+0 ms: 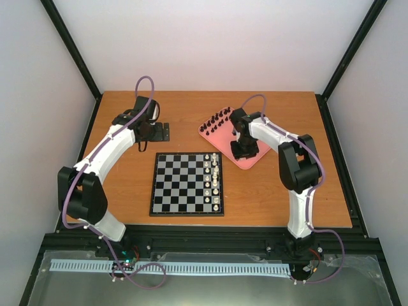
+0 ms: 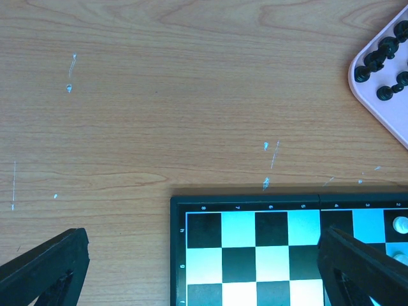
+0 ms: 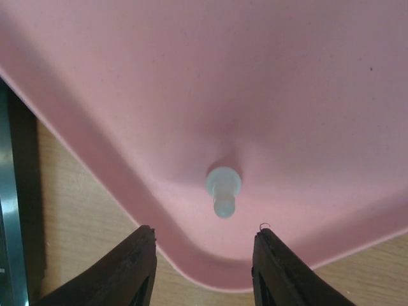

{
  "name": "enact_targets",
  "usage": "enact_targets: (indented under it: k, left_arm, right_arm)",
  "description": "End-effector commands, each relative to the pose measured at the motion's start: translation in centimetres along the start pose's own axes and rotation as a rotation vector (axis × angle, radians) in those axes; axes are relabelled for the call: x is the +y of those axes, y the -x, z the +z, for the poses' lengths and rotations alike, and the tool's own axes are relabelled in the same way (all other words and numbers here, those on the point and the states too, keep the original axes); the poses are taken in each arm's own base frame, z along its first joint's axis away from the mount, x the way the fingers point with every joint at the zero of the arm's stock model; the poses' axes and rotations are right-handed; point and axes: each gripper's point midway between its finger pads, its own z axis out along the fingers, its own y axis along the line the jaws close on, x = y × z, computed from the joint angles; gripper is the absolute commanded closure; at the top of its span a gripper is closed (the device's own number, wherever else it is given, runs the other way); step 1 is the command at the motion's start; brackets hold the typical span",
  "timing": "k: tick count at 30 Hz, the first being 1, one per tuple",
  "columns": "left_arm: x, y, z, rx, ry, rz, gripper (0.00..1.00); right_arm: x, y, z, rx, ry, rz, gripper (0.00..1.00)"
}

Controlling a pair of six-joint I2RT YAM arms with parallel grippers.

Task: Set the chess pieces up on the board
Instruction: Pick up the chess piece from the storage box.

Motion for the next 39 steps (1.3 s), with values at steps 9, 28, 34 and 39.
enact_targets:
  k: [9, 28, 34, 39]
  left_arm:
    - [-0.4, 1.3, 0.4, -0.017, -0.004, -0.021, 0.00]
    - [-0.4, 1.5, 0.2, -0.020, 0.000, -0.017, 0.00]
    - [-0.4, 1.8, -0.2, -0.031, -0.003, -0.014, 0.00]
    - [-0.4, 2.0, -0.5, -0.037, -0.002, -0.013, 0.00]
  right_arm:
    - [-1.3, 2.3, 1.6, -0.008, 0.011, 0.012, 0.64]
    - [-1.0, 2.2, -0.3, -0.031, 0.041, 0.008, 0.97]
    - [-0.9, 2.4, -4.6, -0.099, 0.052, 0.015, 0.97]
    - [0.8, 1.6, -8.6, -0.131, 0.077, -0.036, 0.97]
